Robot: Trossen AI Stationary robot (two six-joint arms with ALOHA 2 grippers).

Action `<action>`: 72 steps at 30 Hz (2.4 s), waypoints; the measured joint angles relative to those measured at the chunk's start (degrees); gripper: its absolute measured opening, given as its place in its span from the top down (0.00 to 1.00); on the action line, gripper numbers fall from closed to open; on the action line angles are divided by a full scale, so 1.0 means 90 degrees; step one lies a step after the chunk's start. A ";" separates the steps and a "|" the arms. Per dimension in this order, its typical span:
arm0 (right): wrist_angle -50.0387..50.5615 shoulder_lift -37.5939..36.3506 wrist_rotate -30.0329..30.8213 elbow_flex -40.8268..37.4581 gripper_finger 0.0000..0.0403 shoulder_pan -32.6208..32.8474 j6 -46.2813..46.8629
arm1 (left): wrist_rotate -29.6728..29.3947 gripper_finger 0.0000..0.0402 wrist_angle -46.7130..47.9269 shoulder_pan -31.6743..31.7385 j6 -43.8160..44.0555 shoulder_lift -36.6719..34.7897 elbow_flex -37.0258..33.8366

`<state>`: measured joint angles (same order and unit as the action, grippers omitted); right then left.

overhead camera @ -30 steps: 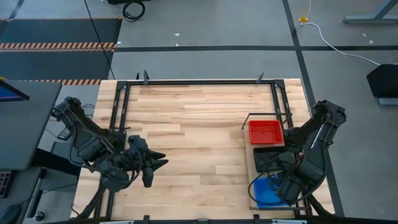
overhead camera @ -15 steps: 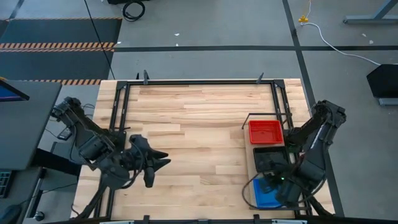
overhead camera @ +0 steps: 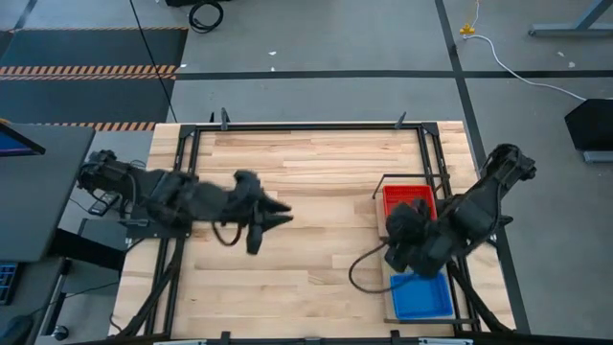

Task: Stack baskets on shelf by color
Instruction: Return to Home Position

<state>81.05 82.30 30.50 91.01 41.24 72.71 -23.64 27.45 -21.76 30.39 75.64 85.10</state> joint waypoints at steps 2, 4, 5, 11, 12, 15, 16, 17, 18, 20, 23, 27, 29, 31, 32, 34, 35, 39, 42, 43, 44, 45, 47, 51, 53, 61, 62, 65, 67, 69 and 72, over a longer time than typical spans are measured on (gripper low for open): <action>0.0021 -0.0193 0.0014 0.0008 0.59 -0.0233 -0.0308 | 0.0073 0.76 -0.0388 0.0337 -0.0333 0.0000 0.0000; 0.0068 -0.0402 0.0241 0.0008 0.61 -0.0406 -0.0668 | 0.0109 0.82 -0.0684 0.0669 -0.0418 -0.0002 0.0000; 0.0057 -0.0520 0.0481 0.0008 0.62 -0.0462 -0.0894 | 0.0181 0.85 -0.0771 0.0844 -0.0420 -0.0002 0.0000; -0.0367 -0.1328 0.1455 -0.0041 0.73 -0.0798 -0.2556 | 0.0940 0.98 -0.1151 0.1567 -0.0691 0.0032 0.0000; -0.0532 -0.1499 0.1457 -0.0119 0.76 -0.0835 -0.2879 | 0.0983 0.98 -0.1208 0.1595 -0.0795 0.0043 0.0000; -0.1206 -0.2103 0.1398 -0.0557 0.85 -0.0877 -0.3686 | 0.0989 0.99 -0.1420 0.1610 -0.1067 0.0042 0.0000; -0.1509 -0.2351 0.1308 -0.0778 0.89 -0.0878 -0.3949 | 0.0985 0.99 -0.1425 0.1608 -0.1116 0.0036 -0.0002; -0.1835 -0.2612 0.1198 -0.1032 0.93 -0.0890 -0.4192 | 0.0954 0.99 -0.1464 0.1608 -0.1121 0.0036 -0.0039; -0.2184 -0.2892 0.1089 -0.1308 0.96 -0.0918 -0.4365 | 0.0895 0.99 -0.1519 0.1608 -0.1119 0.0035 -0.0115; -0.3102 -0.3475 0.0844 -0.1975 0.98 -0.1030 -0.4592 | 0.0826 0.99 -0.1741 0.1608 -0.1119 -0.0040 -0.0392; -0.4539 -0.4281 0.0360 -0.3060 0.97 -0.1271 -0.4676 | 0.0842 0.99 -0.2741 0.1669 -0.1044 -0.0167 -0.1006; -0.5737 -0.4975 -0.0029 -0.4186 0.99 -0.1538 -0.4920 | 0.1449 0.99 -0.3972 0.1889 -0.0752 -0.0396 -0.2064; -0.6102 -0.5178 -0.0057 -0.4561 0.99 -0.1642 -0.5098 | 0.1738 0.99 -0.4394 0.2028 -0.0606 -0.0660 -0.2607; -0.6235 -0.5349 -0.0067 -0.4853 0.98 -0.1739 -0.5322 | 0.1805 1.00 -0.4704 0.2205 -0.0459 -0.1095 -0.3144; -0.6226 -0.5444 -0.0078 -0.4954 0.98 -0.1789 -0.5367 | 0.1817 1.00 -0.4806 0.2297 -0.0409 -0.1336 -0.3433; -0.6254 -0.5649 -0.0085 -0.5114 0.98 -0.1893 -0.5342 | 0.1827 1.00 -0.5285 0.2474 -0.0282 -0.1751 -0.3995; -0.6292 -0.5764 -0.0085 -0.5199 0.99 -0.1959 -0.5264 | 0.1827 1.00 -0.5430 0.2561 -0.0275 -0.2001 -0.4298; -0.6562 -0.6229 -0.0270 -0.5658 0.99 -0.2242 -0.5049 | 0.1828 1.00 -0.6035 0.2788 -0.0273 -0.2877 -0.5273; -0.7011 -0.6542 -0.0622 -0.6067 0.99 -0.2453 -0.5028 | 0.1956 1.00 -0.6032 0.2893 -0.0121 -0.3268 -0.5817; -0.7132 -0.6608 -0.0715 -0.6195 0.99 -0.2519 -0.5026 | 0.1992 1.00 -0.6008 0.2916 -0.0076 -0.3323 -0.5981; -0.7271 -0.6648 -0.0815 -0.6331 0.99 -0.2568 -0.5029 | 0.2027 1.00 -0.6024 0.2918 -0.0039 -0.3373 -0.6128; -0.7358 -0.6671 -0.0894 -0.6460 0.99 -0.2613 -0.5017 | 0.2074 1.00 -0.6085 0.2919 0.0020 -0.3432 -0.6287; -0.7543 -0.6694 -0.0969 -0.6683 0.99 -0.2689 -0.4857 | 0.2116 1.00 -0.6305 0.2917 0.0058 -0.3532 -0.6584; -0.7971 -0.6698 -0.1002 -0.7071 0.99 -0.2856 -0.4592 | 0.2115 1.00 -0.6935 0.2900 0.0216 -0.3687 -0.7163; -0.8176 -0.6745 -0.1057 -0.7221 0.99 -0.2951 -0.4594 | 0.2116 1.00 -0.7152 0.2900 0.0228 -0.3824 -0.7345; -0.8105 -0.7414 -0.1425 -0.7350 0.99 -0.3344 -0.4677 | 0.2115 1.00 -0.6194 0.2900 0.0269 -0.4947 -0.7747; -0.8031 -0.7562 -0.1465 -0.7350 0.99 -0.3378 -0.4699 | 0.2116 1.00 -0.5908 0.2900 0.0312 -0.5141 -0.7747; -0.7653 -0.8021 -0.1479 -0.7350 0.99 -0.3447 -0.4699 | 0.2116 1.00 -0.5255 0.2900 0.0373 -0.5738 -0.7754; -0.7362 -0.8296 -0.1427 -0.7350 0.99 -0.3445 -0.4687 | 0.2114 1.00 -0.4805 0.2893 0.0424 -0.6119 -0.7753; -0.7135 -0.8510 -0.1284 -0.7350 0.99 -0.3444 -0.4595 | 0.2116 1.00 -0.4311 0.2892 0.0432 -0.6453 -0.7752; -0.7047 -0.8670 -0.1159 -0.7350 0.99 -0.3444 -0.4549 | 0.2049 1.00 -0.3487 0.2892 0.0425 -0.6930 -0.7753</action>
<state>17.63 4.27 20.07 24.86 10.24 31.77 -5.20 -3.93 4.27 34.22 13.27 15.33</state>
